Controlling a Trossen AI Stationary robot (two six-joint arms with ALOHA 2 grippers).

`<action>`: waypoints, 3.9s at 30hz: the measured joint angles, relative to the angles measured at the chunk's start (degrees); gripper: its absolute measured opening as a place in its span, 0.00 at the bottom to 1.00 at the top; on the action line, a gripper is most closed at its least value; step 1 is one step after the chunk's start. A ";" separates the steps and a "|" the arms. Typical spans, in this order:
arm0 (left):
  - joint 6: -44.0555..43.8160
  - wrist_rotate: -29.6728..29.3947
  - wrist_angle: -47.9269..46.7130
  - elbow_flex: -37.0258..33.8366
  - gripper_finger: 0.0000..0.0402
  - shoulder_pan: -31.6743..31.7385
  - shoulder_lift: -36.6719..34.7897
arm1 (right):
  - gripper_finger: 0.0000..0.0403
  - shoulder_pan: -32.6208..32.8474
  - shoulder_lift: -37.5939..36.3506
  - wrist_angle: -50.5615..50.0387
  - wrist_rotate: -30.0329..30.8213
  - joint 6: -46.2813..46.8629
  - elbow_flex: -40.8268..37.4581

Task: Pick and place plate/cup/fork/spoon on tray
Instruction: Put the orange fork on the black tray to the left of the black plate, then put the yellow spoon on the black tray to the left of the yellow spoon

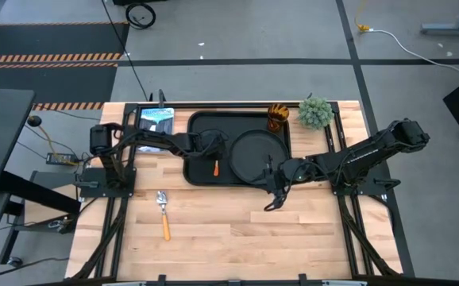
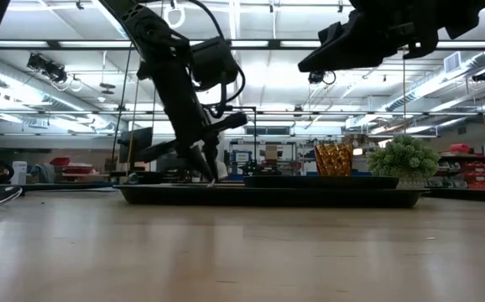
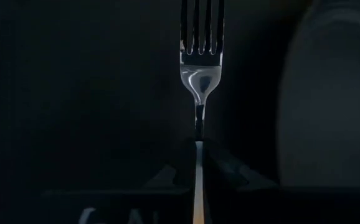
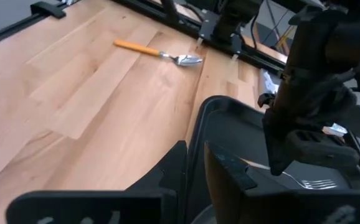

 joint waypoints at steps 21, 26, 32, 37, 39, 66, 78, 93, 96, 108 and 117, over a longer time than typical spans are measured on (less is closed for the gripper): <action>-1.08 -4.36 5.99 0.04 0.06 -2.59 1.04 | 0.16 -0.01 -0.01 -1.34 -2.48 -2.40 0.00; -0.92 -4.33 6.74 0.02 0.06 -1.99 3.63 | 0.16 -0.02 -0.01 -0.78 -2.54 -2.40 0.00; -0.37 -4.47 6.32 0.00 0.06 -1.38 4.33 | 0.16 -0.02 -0.01 -0.53 -2.74 -2.42 0.02; 0.38 -4.55 7.41 0.02 0.06 -1.38 4.31 | 0.16 0.00 -0.01 -0.64 -2.79 -2.42 0.02; 0.43 -4.53 7.64 0.02 0.08 -1.38 4.31 | 0.16 -0.02 -0.01 -0.59 -2.79 -2.44 0.02; 7.33 6.37 -5.95 7.89 0.19 -4.92 0.47 | 0.16 0.01 -0.01 -1.82 -2.85 -2.46 0.02; -4.44 2.15 -24.70 13.44 0.19 -22.93 -0.11 | 0.16 0.01 -0.01 -3.29 -2.72 -2.35 0.02; -43.05 3.17 -46.20 13.42 0.19 -41.76 -0.13 | 0.16 0.01 -0.01 -3.28 -2.74 -2.35 0.02; -46.95 4.94 -50.15 13.12 0.18 -43.61 -0.09 | 0.16 0.01 -0.01 -3.29 -2.74 -2.35 0.02; -56.62 7.27 -48.51 6.45 0.21 -47.87 0.04 | 0.16 0.00 -0.01 -4.14 -2.81 -2.42 0.02; -59.07 7.84 -43.08 1.79 0.35 -49.11 0.04 | 0.16 0.00 -0.01 -4.10 -2.85 -2.44 0.02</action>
